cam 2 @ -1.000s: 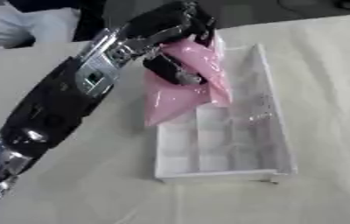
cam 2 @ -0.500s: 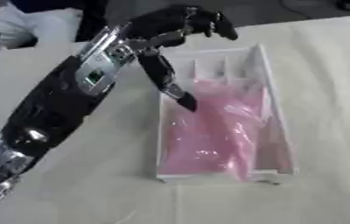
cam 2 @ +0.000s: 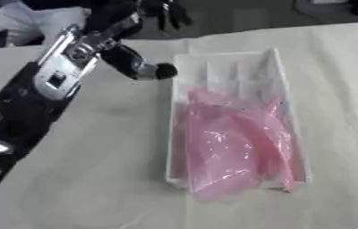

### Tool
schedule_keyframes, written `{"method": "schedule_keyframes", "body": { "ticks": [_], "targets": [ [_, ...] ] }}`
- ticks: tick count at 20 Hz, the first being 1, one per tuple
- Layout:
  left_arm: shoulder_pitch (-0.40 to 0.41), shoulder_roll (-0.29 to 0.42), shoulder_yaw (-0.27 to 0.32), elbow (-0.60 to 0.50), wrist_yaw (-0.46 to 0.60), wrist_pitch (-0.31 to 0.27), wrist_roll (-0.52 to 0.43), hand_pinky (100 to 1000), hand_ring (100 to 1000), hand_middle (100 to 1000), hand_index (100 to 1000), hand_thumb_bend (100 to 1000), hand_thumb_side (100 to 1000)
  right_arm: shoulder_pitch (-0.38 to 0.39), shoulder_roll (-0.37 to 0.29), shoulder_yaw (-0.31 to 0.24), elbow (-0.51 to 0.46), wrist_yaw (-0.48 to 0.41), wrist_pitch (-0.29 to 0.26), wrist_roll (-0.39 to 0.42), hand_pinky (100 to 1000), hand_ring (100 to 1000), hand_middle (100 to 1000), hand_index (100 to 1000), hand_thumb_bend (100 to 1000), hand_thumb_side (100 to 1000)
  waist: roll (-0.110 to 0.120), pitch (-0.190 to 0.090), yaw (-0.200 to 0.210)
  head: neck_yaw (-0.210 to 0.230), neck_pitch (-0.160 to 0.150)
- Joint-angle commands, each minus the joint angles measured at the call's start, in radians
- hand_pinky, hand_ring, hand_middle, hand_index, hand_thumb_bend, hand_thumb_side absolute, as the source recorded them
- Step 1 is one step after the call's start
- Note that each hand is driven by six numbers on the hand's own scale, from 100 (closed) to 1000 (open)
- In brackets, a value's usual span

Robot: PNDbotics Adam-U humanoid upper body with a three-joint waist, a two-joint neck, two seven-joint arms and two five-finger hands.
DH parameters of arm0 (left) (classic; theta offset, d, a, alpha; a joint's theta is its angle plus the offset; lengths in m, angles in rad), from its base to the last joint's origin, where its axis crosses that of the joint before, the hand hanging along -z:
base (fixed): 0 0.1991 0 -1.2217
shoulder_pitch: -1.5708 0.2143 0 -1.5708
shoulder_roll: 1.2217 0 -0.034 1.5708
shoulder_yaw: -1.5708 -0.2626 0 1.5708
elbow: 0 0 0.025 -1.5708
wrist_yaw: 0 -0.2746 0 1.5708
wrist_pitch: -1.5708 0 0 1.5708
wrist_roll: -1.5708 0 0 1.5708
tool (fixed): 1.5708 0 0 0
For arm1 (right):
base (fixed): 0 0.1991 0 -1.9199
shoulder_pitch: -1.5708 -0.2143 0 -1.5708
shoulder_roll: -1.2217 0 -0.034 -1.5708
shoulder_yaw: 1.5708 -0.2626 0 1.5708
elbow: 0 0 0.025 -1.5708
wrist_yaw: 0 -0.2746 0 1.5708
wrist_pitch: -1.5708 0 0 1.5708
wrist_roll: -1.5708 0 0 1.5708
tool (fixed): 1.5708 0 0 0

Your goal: Pick up objects on the table and place them in the box.

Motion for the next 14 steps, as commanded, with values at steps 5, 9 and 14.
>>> {"method": "schedule_keyframes", "body": {
  "ticks": [5, 9, 14],
  "targets": [
    [0.114, 0.099, 0.117, -0.1, 0.309, 0.05, 0.225, 392, 611, 663, 768, 100, 939, -0.002, -0.021, -0.014, -0.013, 0.006, 0.005, -0.007, 629, 775, 759, 734, 100, 991, -0.019, -0.004, 0.046, -0.025, 0.0],
    [0.183, 0.118, 0.171, -0.171, 0.386, 0.045, 0.255, 429, 639, 695, 790, 209, 895, 0.001, -0.01, -0.016, -0.013, 0.0, 0.005, -0.009, 633, 777, 758, 733, 100, 987, -0.028, -0.001, 0.067, -0.029, 0.0],
    [0.265, 0.109, 0.209, -0.25, 0.432, 0.026, 0.264, 447, 657, 717, 808, 272, 907, 0.009, 0.003, -0.023, -0.013, 0.006, 0.017, -0.014, 635, 779, 758, 733, 100, 983, -0.034, 0.001, 0.094, -0.03, 0.0]
  ]
}}
